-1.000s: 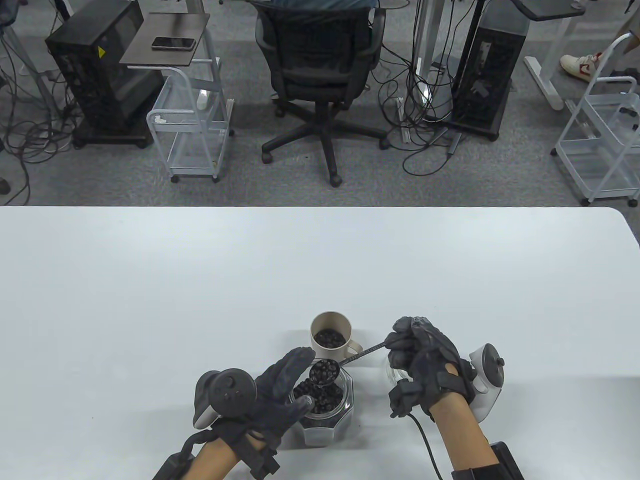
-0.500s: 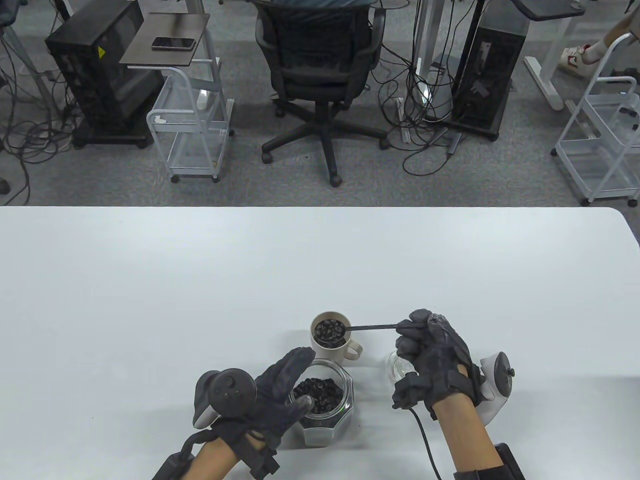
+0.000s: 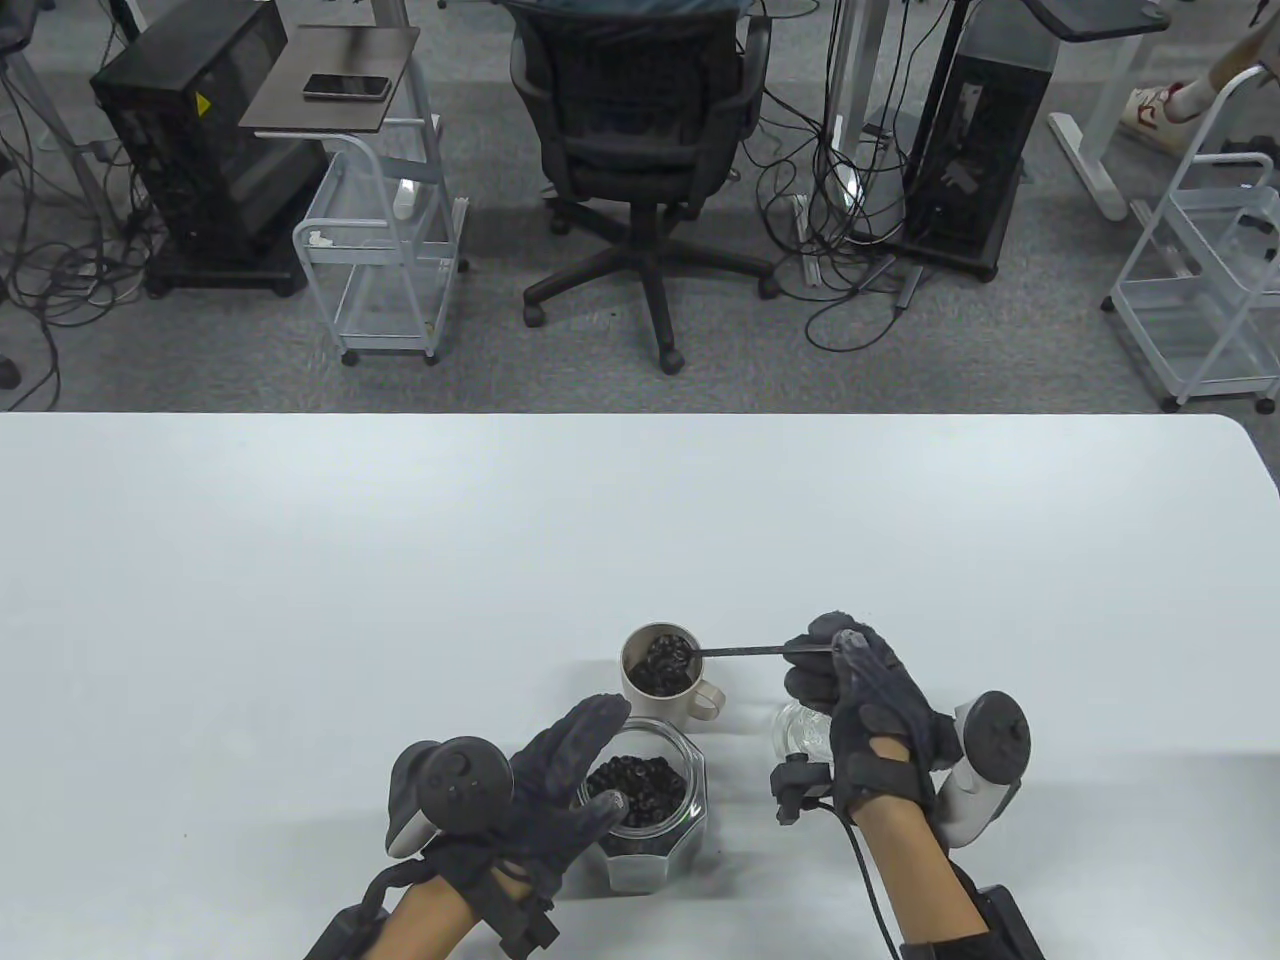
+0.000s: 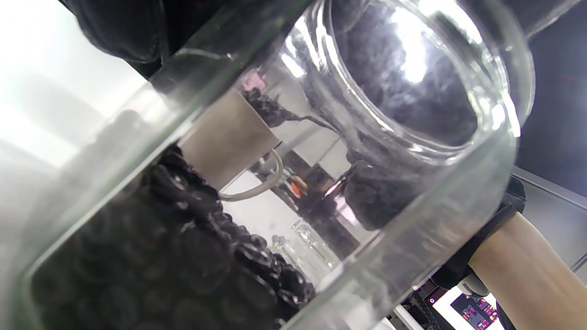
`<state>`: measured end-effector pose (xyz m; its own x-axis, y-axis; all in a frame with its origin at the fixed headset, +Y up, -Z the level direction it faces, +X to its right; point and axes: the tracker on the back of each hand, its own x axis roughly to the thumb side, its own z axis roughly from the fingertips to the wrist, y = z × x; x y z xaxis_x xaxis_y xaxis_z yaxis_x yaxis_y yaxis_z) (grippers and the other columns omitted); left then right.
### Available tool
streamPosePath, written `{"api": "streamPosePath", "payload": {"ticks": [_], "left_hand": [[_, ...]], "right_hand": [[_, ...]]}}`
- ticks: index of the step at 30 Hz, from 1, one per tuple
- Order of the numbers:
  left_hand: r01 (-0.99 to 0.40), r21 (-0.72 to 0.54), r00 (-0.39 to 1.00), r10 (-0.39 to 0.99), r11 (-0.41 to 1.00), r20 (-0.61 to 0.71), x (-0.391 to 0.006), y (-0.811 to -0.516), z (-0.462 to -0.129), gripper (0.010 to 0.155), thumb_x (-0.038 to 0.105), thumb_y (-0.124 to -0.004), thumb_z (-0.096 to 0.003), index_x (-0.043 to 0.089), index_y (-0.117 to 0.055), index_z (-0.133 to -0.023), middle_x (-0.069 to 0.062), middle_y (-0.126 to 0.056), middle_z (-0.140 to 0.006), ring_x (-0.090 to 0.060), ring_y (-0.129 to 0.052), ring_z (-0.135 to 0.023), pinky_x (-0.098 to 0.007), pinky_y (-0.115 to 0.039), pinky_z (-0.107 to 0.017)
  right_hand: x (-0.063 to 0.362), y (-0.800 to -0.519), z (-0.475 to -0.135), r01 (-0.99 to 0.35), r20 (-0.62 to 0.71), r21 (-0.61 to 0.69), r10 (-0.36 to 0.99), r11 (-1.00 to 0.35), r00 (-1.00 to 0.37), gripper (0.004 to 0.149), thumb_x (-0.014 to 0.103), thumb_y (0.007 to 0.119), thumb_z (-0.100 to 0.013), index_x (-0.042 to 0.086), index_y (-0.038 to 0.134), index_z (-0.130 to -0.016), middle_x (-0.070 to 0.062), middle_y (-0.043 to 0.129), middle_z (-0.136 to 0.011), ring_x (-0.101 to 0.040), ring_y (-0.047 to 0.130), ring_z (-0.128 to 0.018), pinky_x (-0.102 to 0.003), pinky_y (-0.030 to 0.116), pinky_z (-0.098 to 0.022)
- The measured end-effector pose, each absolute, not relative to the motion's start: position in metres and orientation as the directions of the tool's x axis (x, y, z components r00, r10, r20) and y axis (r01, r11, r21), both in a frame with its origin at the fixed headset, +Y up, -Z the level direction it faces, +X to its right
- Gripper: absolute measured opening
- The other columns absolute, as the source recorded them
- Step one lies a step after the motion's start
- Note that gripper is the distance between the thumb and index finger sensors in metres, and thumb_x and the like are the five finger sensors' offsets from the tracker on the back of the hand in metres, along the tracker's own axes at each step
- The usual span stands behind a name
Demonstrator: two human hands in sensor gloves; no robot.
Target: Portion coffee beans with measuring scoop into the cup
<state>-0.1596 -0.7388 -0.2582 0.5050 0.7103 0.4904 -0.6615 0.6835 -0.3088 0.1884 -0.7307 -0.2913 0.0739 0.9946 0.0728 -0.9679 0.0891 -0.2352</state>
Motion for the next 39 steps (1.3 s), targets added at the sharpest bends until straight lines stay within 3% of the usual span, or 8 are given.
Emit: {"api": "streamPosePath", "payload": {"ticks": [6, 12, 17, 23, 29, 34, 39], "left_hand": [[-0.662, -0.309, 0.505, 0.711, 0.683, 0.490, -0.160, -0.739, -0.258, 0.088, 0.076, -0.058, -0.0428, 0.027, -0.036, -0.113, -0.017, -0.048, -0.118, -0.052, -0.069, -0.099, -0.068, -0.059, -0.066], [-0.660, -0.308, 0.507, 0.709, 0.685, 0.491, -0.160, -0.739, -0.258, 0.088, 0.075, -0.058, -0.0430, 0.027, -0.036, -0.113, -0.017, -0.048, -0.117, -0.052, -0.069, -0.099, -0.068, -0.059, -0.066], [-0.661, -0.308, 0.507, 0.709, 0.685, 0.490, -0.160, -0.739, -0.258, 0.088, 0.076, -0.058, -0.0428, 0.027, -0.036, -0.113, -0.017, -0.048, -0.117, -0.052, -0.070, -0.099, -0.068, -0.059, -0.066], [-0.661, -0.308, 0.507, 0.710, 0.684, 0.490, -0.160, -0.739, -0.258, 0.088, 0.076, -0.058, -0.0428, 0.027, -0.036, -0.113, -0.017, -0.048, -0.117, -0.052, -0.070, -0.099, -0.068, -0.059, -0.066], [-0.661, -0.308, 0.506, 0.710, 0.684, 0.489, -0.160, -0.739, -0.259, 0.088, 0.076, -0.058, -0.0429, 0.027, -0.036, -0.113, -0.017, -0.048, -0.117, -0.052, -0.069, -0.099, -0.068, -0.059, -0.066], [-0.661, -0.309, 0.506, 0.711, 0.683, 0.489, -0.160, -0.739, -0.259, 0.088, 0.076, -0.058, -0.0428, 0.027, -0.036, -0.113, -0.017, -0.048, -0.117, -0.052, -0.069, -0.099, -0.068, -0.059, -0.066], [-0.661, -0.309, 0.506, 0.711, 0.684, 0.489, -0.160, -0.739, -0.259, 0.088, 0.076, -0.058, -0.0428, 0.027, -0.036, -0.113, -0.017, -0.048, -0.117, -0.052, -0.070, -0.099, -0.068, -0.059, -0.066]], "right_hand": [[0.166, -0.713, -0.290, -0.971, 0.284, -0.137, 0.932, -0.195, -0.227, 0.044, 0.036, 0.075, -0.053, 0.014, 0.079, -0.091, -0.022, 0.089, -0.080, -0.046, 0.096, -0.057, -0.059, 0.074, -0.046], [0.135, -0.686, -0.277, -0.853, 0.600, -0.084, 0.658, -0.515, -0.456, 0.044, 0.034, 0.077, -0.051, 0.015, 0.080, -0.091, -0.023, 0.088, -0.082, -0.049, 0.095, -0.062, -0.061, 0.073, -0.048], [0.116, -0.679, -0.266, -0.728, 0.687, -0.127, 0.470, -0.674, -0.555, 0.044, 0.035, 0.077, -0.051, 0.017, 0.081, -0.091, -0.022, 0.088, -0.083, -0.049, 0.095, -0.064, -0.062, 0.072, -0.049], [0.117, -0.677, -0.265, -0.741, 0.685, -0.141, 0.476, -0.656, -0.552, 0.044, 0.034, 0.077, -0.051, 0.016, 0.081, -0.091, -0.023, 0.088, -0.083, -0.049, 0.095, -0.064, -0.063, 0.072, -0.049], [0.131, -0.681, -0.272, -0.821, 0.643, -0.132, 0.582, -0.555, -0.497, 0.044, 0.035, 0.077, -0.051, 0.016, 0.081, -0.090, -0.023, 0.088, -0.082, -0.050, 0.095, -0.063, -0.062, 0.072, -0.048], [0.149, -0.689, -0.281, -0.904, 0.561, -0.123, 0.723, -0.409, -0.403, 0.044, 0.035, 0.077, -0.051, 0.015, 0.081, -0.090, -0.023, 0.088, -0.081, -0.050, 0.095, -0.062, -0.062, 0.072, -0.047], [0.169, -0.702, -0.290, -0.976, 0.426, -0.140, 0.879, -0.168, -0.213, 0.044, 0.035, 0.077, -0.051, 0.014, 0.082, -0.089, -0.023, 0.089, -0.080, -0.049, 0.095, -0.061, -0.061, 0.073, -0.046]]}}
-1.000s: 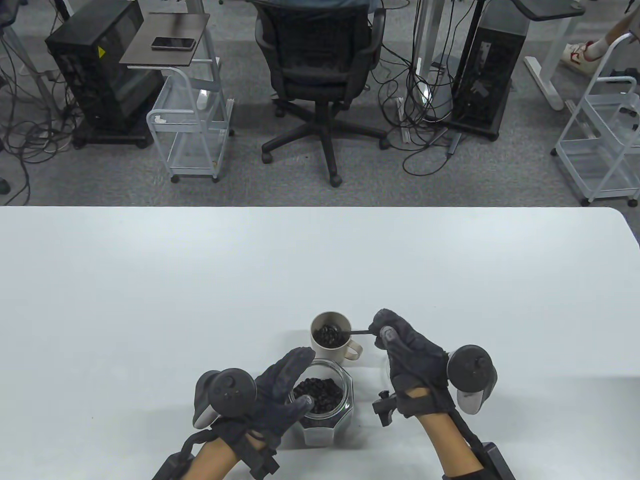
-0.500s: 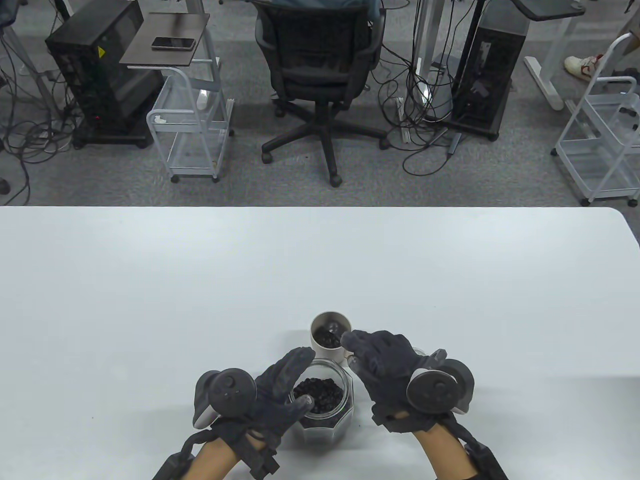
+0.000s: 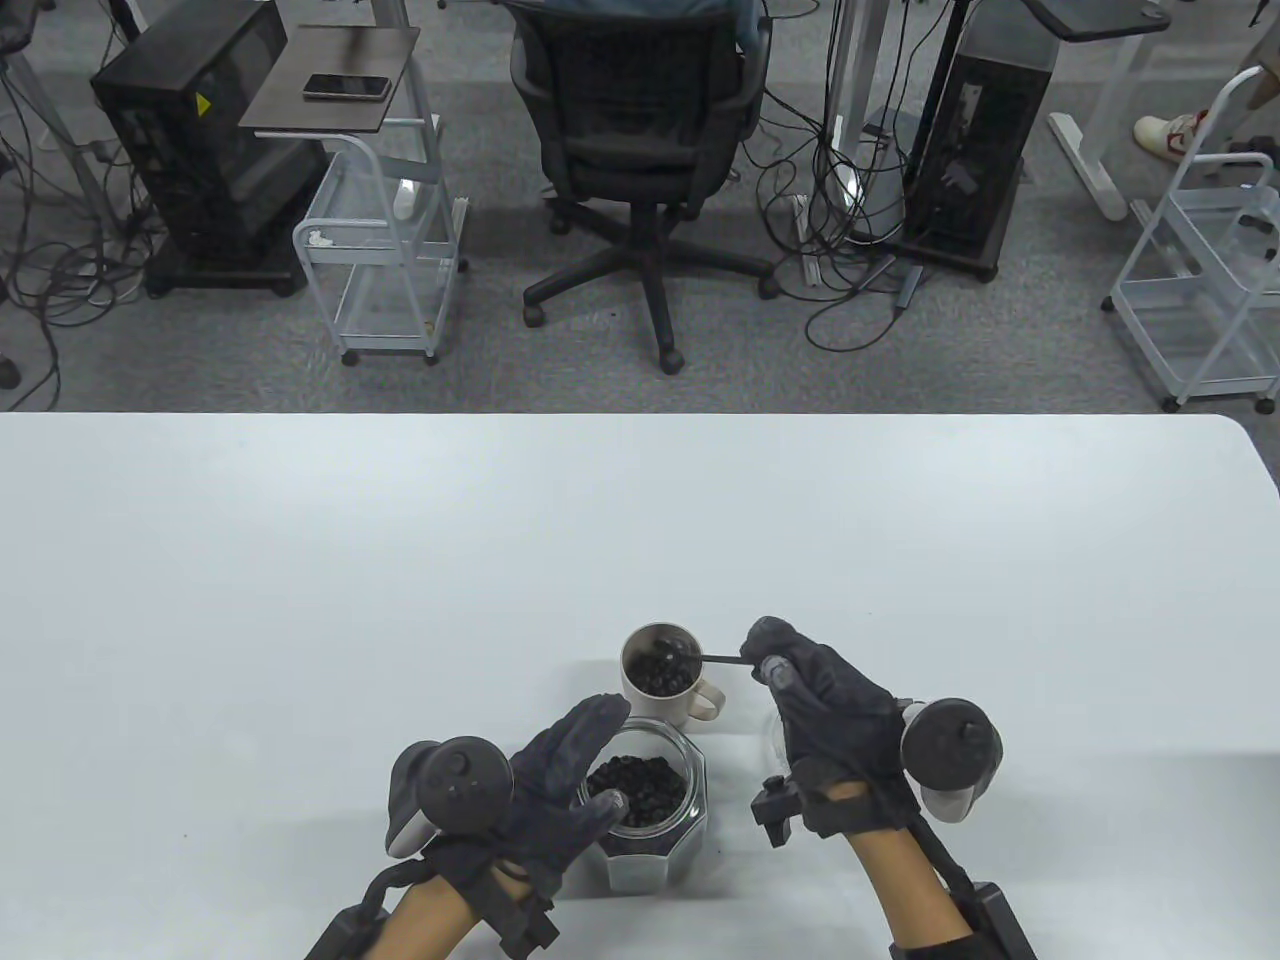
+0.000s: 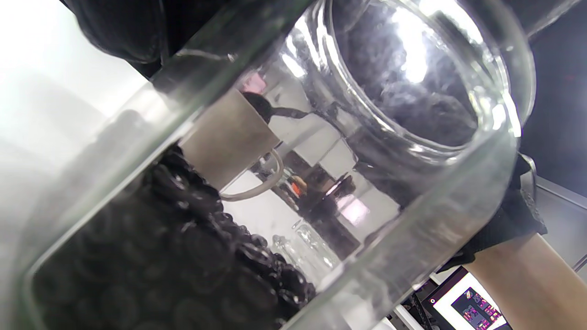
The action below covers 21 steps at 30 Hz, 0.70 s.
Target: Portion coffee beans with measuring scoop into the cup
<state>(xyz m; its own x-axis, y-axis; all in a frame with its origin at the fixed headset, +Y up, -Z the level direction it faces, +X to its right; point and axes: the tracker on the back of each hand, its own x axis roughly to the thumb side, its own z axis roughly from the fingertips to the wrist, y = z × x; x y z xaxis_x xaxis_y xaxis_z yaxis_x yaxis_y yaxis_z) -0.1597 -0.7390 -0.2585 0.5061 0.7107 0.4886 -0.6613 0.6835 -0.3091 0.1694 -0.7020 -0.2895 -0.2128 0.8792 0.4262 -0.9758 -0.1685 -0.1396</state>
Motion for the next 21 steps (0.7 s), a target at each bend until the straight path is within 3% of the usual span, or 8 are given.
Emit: {"api": "streamPosePath", "payload": {"ticks": [9, 17, 21], "left_hand": [[-0.662, -0.310, 0.505, 0.712, 0.682, 0.488, -0.160, -0.739, -0.258, 0.088, 0.076, -0.057, -0.0428, 0.027, -0.036, -0.113, -0.017, -0.048, -0.117, -0.052, -0.069, -0.099, -0.068, -0.059, -0.066], [-0.662, -0.310, 0.505, 0.712, 0.682, 0.487, -0.160, -0.739, -0.258, 0.088, 0.076, -0.058, -0.0428, 0.027, -0.036, -0.113, -0.017, -0.048, -0.117, -0.052, -0.070, -0.099, -0.068, -0.059, -0.066], [-0.662, -0.310, 0.505, 0.712, 0.682, 0.487, -0.160, -0.739, -0.258, 0.088, 0.076, -0.058, -0.0428, 0.027, -0.036, -0.113, -0.017, -0.048, -0.117, -0.052, -0.069, -0.099, -0.068, -0.059, -0.066]], "right_hand": [[0.197, -0.729, -0.296, -0.953, 0.189, -0.238, 0.972, 0.186, 0.143, 0.044, 0.036, 0.075, -0.053, 0.014, 0.080, -0.089, -0.022, 0.089, -0.079, -0.047, 0.096, -0.059, -0.059, 0.075, -0.045], [0.204, -0.742, -0.294, -0.865, 0.049, -0.255, 0.899, 0.433, 0.436, 0.043, 0.037, 0.072, -0.055, 0.011, 0.077, -0.089, -0.021, 0.088, -0.076, -0.043, 0.097, -0.057, -0.056, 0.075, -0.046], [0.201, -0.742, -0.294, -0.836, 0.023, -0.224, 0.860, 0.501, 0.510, 0.043, 0.037, 0.070, -0.056, 0.009, 0.077, -0.087, -0.022, 0.090, -0.070, -0.040, 0.099, -0.048, -0.052, 0.078, -0.042]]}}
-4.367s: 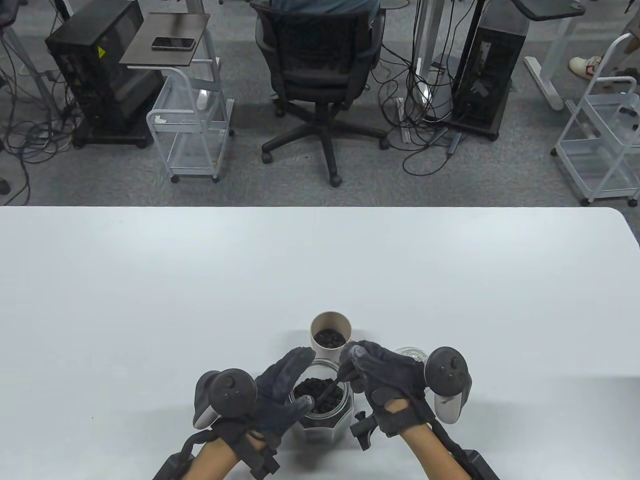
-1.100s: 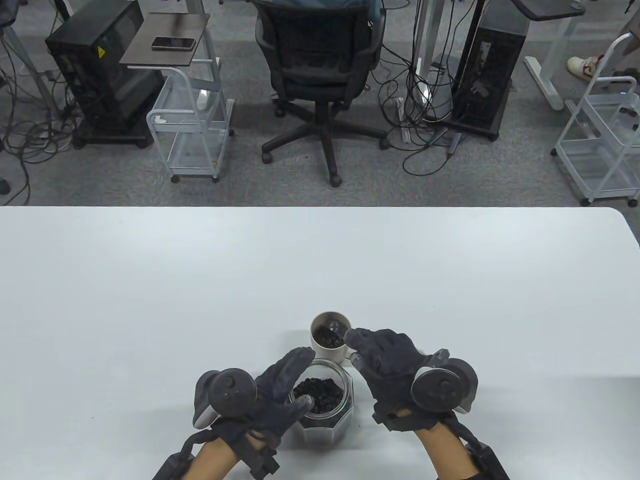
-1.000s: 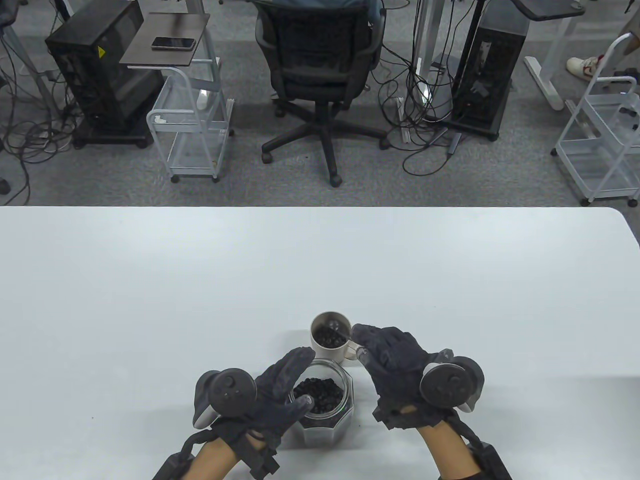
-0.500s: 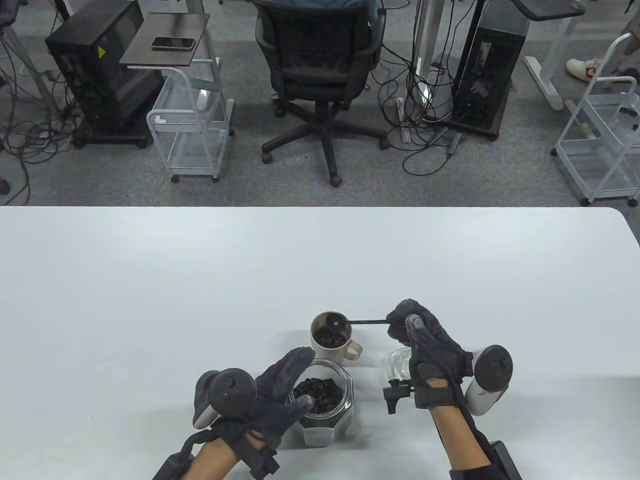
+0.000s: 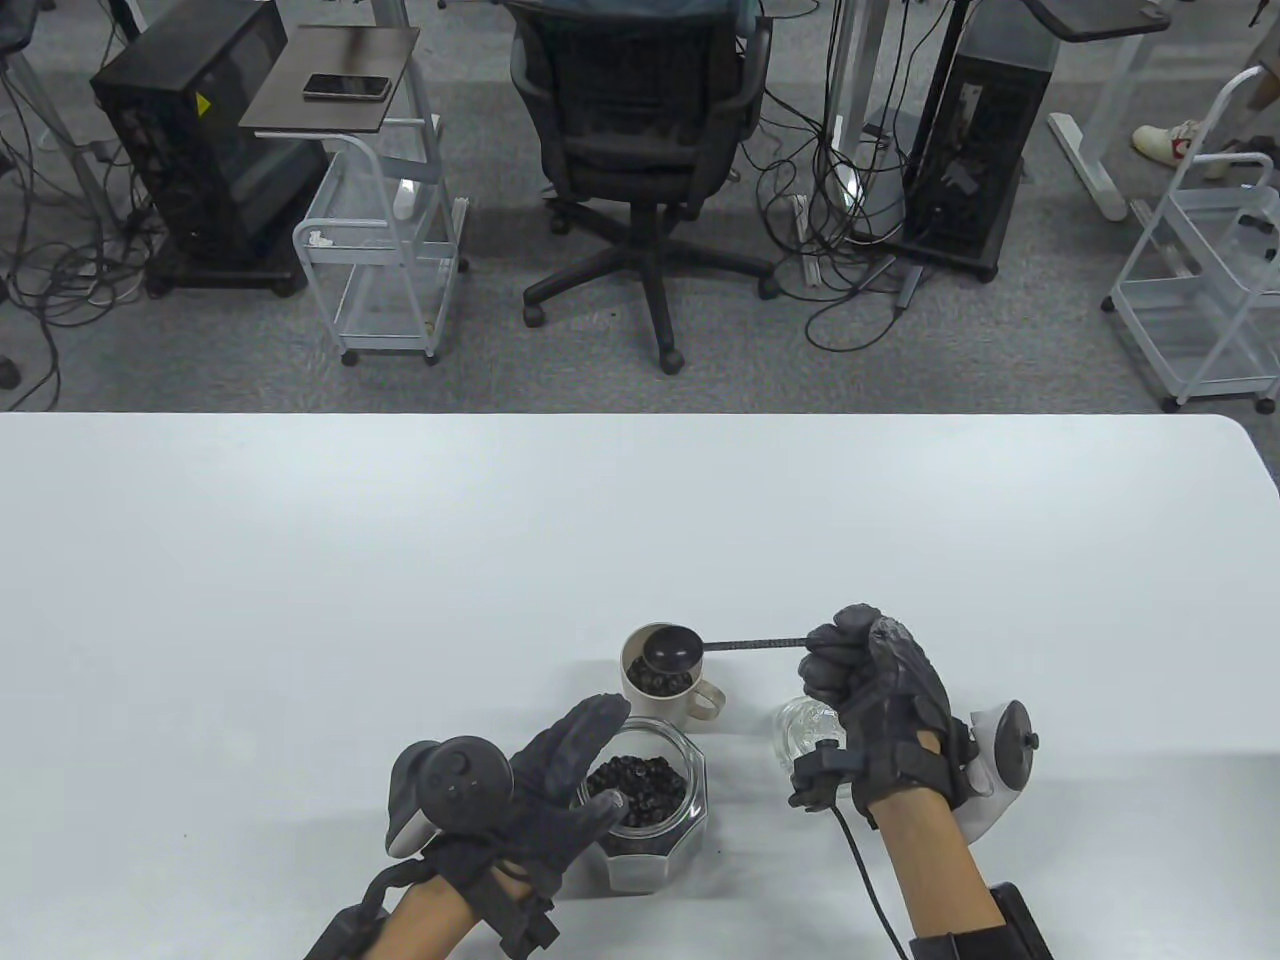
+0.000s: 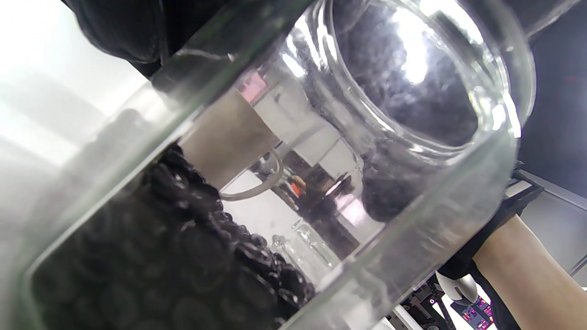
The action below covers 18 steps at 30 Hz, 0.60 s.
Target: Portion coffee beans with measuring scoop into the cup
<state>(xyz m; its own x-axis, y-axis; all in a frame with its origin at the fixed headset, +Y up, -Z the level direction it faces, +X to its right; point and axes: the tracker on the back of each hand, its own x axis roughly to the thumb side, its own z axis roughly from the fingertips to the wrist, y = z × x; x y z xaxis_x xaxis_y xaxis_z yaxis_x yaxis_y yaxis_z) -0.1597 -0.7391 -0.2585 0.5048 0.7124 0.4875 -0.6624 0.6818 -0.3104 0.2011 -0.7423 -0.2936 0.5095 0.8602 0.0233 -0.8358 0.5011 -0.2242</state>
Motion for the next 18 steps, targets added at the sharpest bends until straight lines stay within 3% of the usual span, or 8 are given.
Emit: {"api": "streamPosePath", "payload": {"ticks": [4, 10, 18], "left_hand": [[-0.662, -0.310, 0.505, 0.712, 0.682, 0.487, -0.160, -0.739, -0.258, 0.088, 0.076, -0.057, -0.0428, 0.027, -0.036, -0.113, -0.017, -0.048, -0.117, -0.052, -0.069, -0.099, -0.068, -0.059, -0.066], [-0.663, -0.312, 0.504, 0.714, 0.681, 0.487, -0.160, -0.739, -0.259, 0.088, 0.076, -0.058, -0.0427, 0.027, -0.036, -0.113, -0.017, -0.048, -0.117, -0.052, -0.070, -0.099, -0.068, -0.059, -0.066], [-0.663, -0.312, 0.504, 0.714, 0.680, 0.487, -0.160, -0.739, -0.259, 0.088, 0.076, -0.058, -0.0427, 0.027, -0.036, -0.113, -0.017, -0.048, -0.117, -0.052, -0.069, -0.099, -0.068, -0.059, -0.066]], "right_hand": [[0.196, -0.736, -0.293, -0.844, 0.026, -0.179, 0.860, 0.505, 0.509, 0.042, 0.037, 0.070, -0.056, 0.007, 0.080, -0.084, -0.021, 0.092, -0.064, -0.037, 0.100, -0.040, -0.050, 0.080, -0.037], [0.189, -0.721, -0.294, -0.920, 0.113, -0.078, 0.920, 0.384, 0.375, 0.041, 0.038, 0.071, -0.055, 0.007, 0.082, -0.080, -0.021, 0.094, -0.058, -0.034, 0.100, -0.033, -0.049, 0.080, -0.033], [0.169, -0.685, -0.287, -0.993, 0.419, 0.086, 0.902, 0.078, 0.107, 0.041, 0.037, 0.073, -0.054, 0.007, 0.084, -0.079, -0.021, 0.095, -0.058, -0.036, 0.099, -0.033, -0.050, 0.079, -0.033]]}}
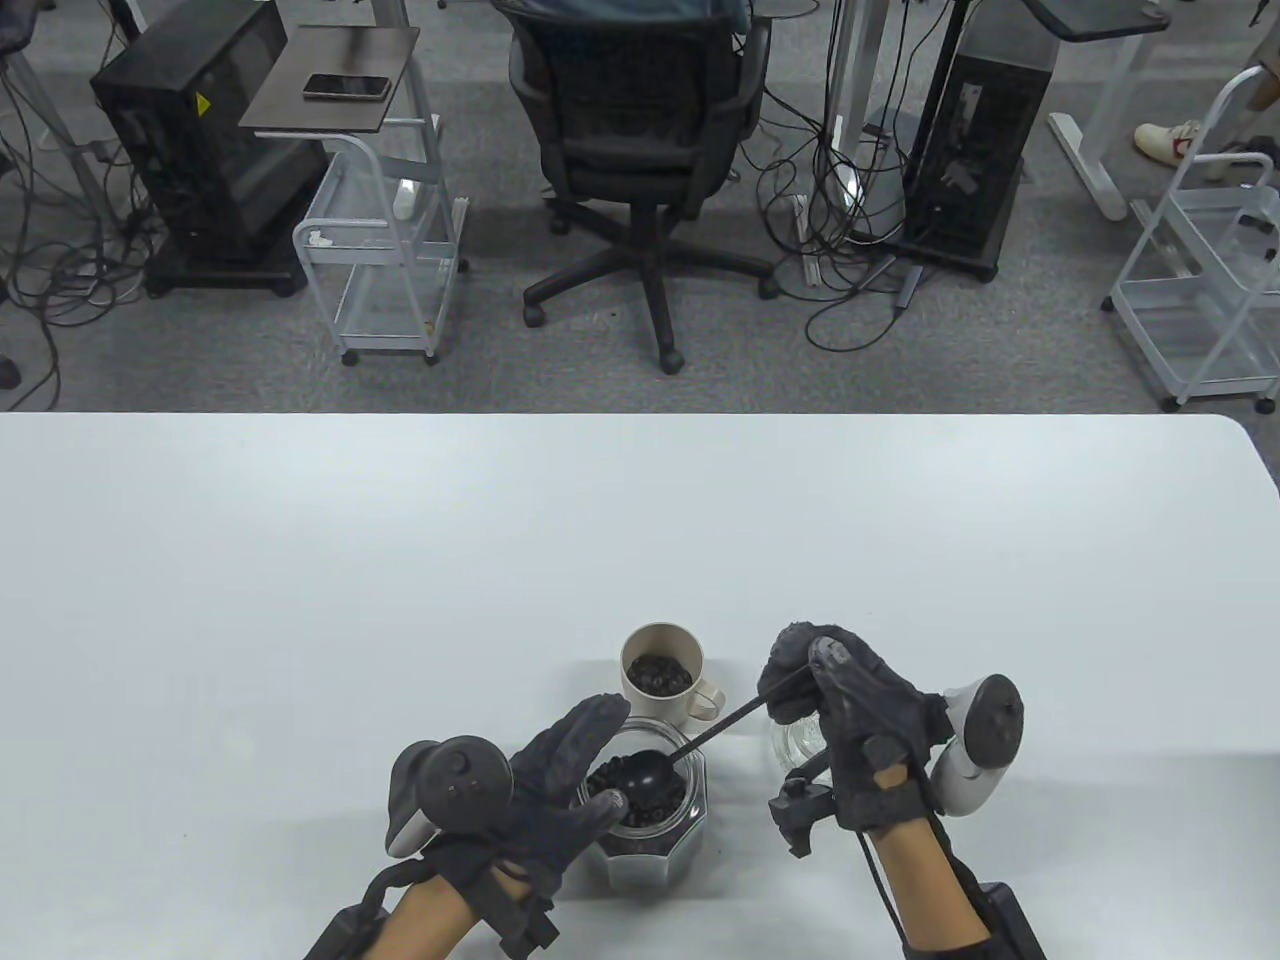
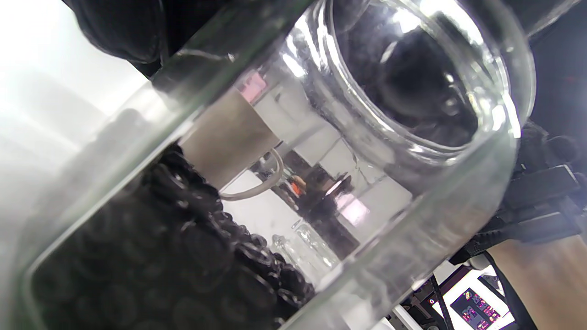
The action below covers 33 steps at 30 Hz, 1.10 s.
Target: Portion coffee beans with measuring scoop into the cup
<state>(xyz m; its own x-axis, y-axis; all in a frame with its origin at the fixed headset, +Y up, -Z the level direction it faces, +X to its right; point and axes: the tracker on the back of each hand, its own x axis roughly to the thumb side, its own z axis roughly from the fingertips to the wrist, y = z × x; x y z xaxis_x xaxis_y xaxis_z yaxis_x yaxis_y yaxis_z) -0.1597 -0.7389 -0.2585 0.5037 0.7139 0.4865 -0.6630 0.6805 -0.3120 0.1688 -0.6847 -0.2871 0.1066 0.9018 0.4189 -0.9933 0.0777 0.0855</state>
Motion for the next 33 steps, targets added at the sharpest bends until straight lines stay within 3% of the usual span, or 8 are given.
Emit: {"api": "streamPosePath", "payload": {"ticks": [8, 15, 27, 33], "left_hand": [[-0.663, -0.312, 0.504, 0.714, 0.680, 0.486, -0.160, -0.739, -0.258, 0.088, 0.076, -0.058, -0.0428, 0.027, -0.036, -0.113, -0.017, -0.048, -0.117, -0.052, -0.069, -0.099, -0.068, -0.059, -0.066], [-0.663, -0.313, 0.503, 0.715, 0.680, 0.486, -0.160, -0.739, -0.259, 0.088, 0.076, -0.058, -0.0427, 0.027, -0.036, -0.113, -0.017, -0.048, -0.117, -0.052, -0.070, -0.099, -0.068, -0.059, -0.066], [-0.663, -0.312, 0.505, 0.714, 0.681, 0.486, -0.160, -0.739, -0.259, 0.088, 0.076, -0.058, -0.0427, 0.027, -0.036, -0.113, -0.017, -0.048, -0.117, -0.052, -0.070, -0.099, -0.068, -0.059, -0.066], [-0.662, -0.312, 0.505, 0.713, 0.681, 0.486, -0.160, -0.739, -0.259, 0.088, 0.076, -0.058, -0.0428, 0.027, -0.036, -0.113, -0.017, -0.048, -0.117, -0.052, -0.070, -0.099, -0.068, -0.059, -0.066]], "right_hand": [[0.125, -0.654, -0.255, -0.954, 0.713, 0.061, 0.681, -0.294, -0.164, 0.041, 0.036, 0.075, -0.051, 0.008, 0.086, -0.079, -0.024, 0.094, -0.060, -0.041, 0.098, -0.036, -0.054, 0.077, -0.036], [0.097, -0.649, -0.237, -0.858, 0.810, 0.013, 0.508, -0.513, -0.292, 0.041, 0.035, 0.076, -0.050, 0.009, 0.086, -0.080, -0.024, 0.094, -0.063, -0.044, 0.098, -0.040, -0.056, 0.076, -0.038], [0.089, -0.663, -0.245, -0.777, 0.783, 0.061, 0.513, -0.626, -0.352, 0.040, 0.034, 0.080, -0.048, 0.013, 0.088, -0.081, -0.023, 0.094, -0.068, -0.046, 0.096, -0.047, -0.058, 0.074, -0.042], [0.093, -0.666, -0.251, -0.794, 0.736, 0.094, 0.579, -0.601, -0.351, 0.040, 0.035, 0.081, -0.048, 0.013, 0.089, -0.080, -0.022, 0.096, -0.067, -0.045, 0.096, -0.048, -0.058, 0.075, -0.042]]}}
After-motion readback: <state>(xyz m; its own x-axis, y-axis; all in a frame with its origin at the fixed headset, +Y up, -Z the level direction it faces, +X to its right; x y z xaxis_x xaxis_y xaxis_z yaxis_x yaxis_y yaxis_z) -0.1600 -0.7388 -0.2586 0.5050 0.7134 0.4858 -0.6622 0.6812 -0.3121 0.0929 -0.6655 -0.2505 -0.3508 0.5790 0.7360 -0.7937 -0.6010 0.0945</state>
